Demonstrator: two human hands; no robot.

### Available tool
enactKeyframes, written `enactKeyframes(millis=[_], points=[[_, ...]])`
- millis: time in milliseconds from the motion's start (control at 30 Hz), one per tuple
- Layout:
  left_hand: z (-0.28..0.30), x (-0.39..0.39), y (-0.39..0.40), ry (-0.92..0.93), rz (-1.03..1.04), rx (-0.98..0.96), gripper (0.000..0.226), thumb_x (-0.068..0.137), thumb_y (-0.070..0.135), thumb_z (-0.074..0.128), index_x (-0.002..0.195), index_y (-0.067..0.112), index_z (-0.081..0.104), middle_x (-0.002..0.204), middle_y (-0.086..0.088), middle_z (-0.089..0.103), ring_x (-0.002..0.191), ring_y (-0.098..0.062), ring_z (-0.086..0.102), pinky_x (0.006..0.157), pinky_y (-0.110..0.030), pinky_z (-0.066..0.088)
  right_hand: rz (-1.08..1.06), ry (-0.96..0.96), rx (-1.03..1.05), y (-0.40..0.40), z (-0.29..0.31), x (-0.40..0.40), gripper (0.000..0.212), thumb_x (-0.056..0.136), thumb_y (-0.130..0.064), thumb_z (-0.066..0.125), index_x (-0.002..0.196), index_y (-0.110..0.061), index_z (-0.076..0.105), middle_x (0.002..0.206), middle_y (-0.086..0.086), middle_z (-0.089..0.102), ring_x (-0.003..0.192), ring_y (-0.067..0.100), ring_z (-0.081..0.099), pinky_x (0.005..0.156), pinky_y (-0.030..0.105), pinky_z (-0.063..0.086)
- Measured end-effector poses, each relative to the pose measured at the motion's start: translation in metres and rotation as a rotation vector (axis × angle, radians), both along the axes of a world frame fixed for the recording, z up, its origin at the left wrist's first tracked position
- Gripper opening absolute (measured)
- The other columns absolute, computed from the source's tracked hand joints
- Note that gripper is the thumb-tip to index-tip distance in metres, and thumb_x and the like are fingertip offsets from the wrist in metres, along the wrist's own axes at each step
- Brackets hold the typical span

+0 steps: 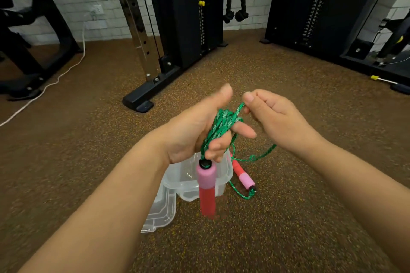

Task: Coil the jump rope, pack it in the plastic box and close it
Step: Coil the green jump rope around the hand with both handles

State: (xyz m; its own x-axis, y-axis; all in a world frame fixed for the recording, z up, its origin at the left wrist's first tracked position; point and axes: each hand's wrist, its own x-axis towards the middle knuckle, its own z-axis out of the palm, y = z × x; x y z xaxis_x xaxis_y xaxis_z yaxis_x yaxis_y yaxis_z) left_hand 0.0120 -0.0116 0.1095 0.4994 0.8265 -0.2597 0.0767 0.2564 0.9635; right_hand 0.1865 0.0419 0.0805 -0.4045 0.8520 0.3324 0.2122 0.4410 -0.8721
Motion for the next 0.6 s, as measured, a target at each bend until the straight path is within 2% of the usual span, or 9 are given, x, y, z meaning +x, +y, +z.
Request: enactKeyframes(millis=[67, 133, 233, 333, 467, 600], points=[[-0.003, -0.001, -0.003, -0.032, 0.011, 0.017, 0.044, 0.09, 0.045, 0.047, 0.084, 0.01, 0.072, 0.04, 0.005, 0.036, 0.035, -0.01, 0.034, 0.053, -0.029, 0.038, 0.015, 0.022, -0.052, 0.001, -0.01, -0.006, 0.035, 0.095, -0.042, 0.048, 0.065, -0.028, 0.057, 0.051, -0.019, 0.044, 0.053, -0.002, 0.038, 0.055, 0.017, 0.031], [-0.006, -0.002, -0.003, -0.099, 0.06, 0.008, 0.032, 0.091, 0.035, 0.05, 0.078, 0.014, 0.072, 0.039, 0.007, 0.034, 0.034, -0.008, 0.034, 0.051, -0.027, 0.04, 0.035, 0.066, -0.102, -0.001, -0.02, -0.013, 0.036, 0.092, -0.049, 0.046, 0.062, -0.032, 0.057, 0.052, -0.017, 0.04, 0.052, 0.0, 0.033, 0.051, 0.019, 0.029], [-0.006, -0.002, -0.001, -0.267, 0.181, -0.039, 0.028, 0.09, 0.033, 0.048, 0.075, 0.015, 0.063, 0.039, 0.009, 0.034, 0.032, -0.007, 0.034, 0.048, -0.024, 0.04, 0.027, 0.095, -0.17, -0.006, -0.039, -0.018, 0.036, 0.094, -0.05, 0.042, 0.067, -0.032, 0.057, 0.048, -0.016, 0.038, 0.046, 0.001, 0.031, 0.045, 0.016, 0.028], [-0.006, -0.002, 0.002, -0.389, 0.289, -0.07, 0.029, 0.095, 0.033, 0.043, 0.079, 0.014, 0.058, 0.038, 0.009, 0.035, 0.032, -0.005, 0.033, 0.048, -0.022, 0.039, 0.004, 0.056, -0.166, -0.016, -0.052, -0.021, 0.033, 0.094, -0.046, 0.04, 0.07, -0.032, 0.057, 0.047, -0.015, 0.04, 0.045, 0.001, 0.034, 0.048, 0.021, 0.028], [-0.011, 0.001, 0.006, -0.444, 0.406, -0.117, 0.032, 0.097, 0.034, 0.042, 0.097, 0.011, 0.064, 0.04, 0.009, 0.035, 0.034, -0.003, 0.032, 0.048, -0.02, 0.039, -0.015, -0.035, -0.098, -0.026, -0.057, -0.021, 0.031, 0.101, -0.028, 0.041, 0.074, -0.03, 0.055, 0.049, -0.023, 0.051, 0.048, -0.001, 0.045, 0.054, 0.023, 0.03], [-0.011, -0.001, 0.01, -0.493, 0.486, -0.084, 0.036, 0.098, 0.034, 0.042, 0.112, 0.009, 0.063, 0.043, 0.009, 0.037, 0.036, -0.003, 0.033, 0.047, -0.019, 0.042, 0.018, -0.021, -0.198, -0.032, -0.059, -0.02, 0.029, 0.1, -0.027, 0.046, 0.075, -0.031, 0.06, 0.049, -0.01, 0.046, 0.046, 0.007, 0.045, 0.049, 0.03, 0.043]])
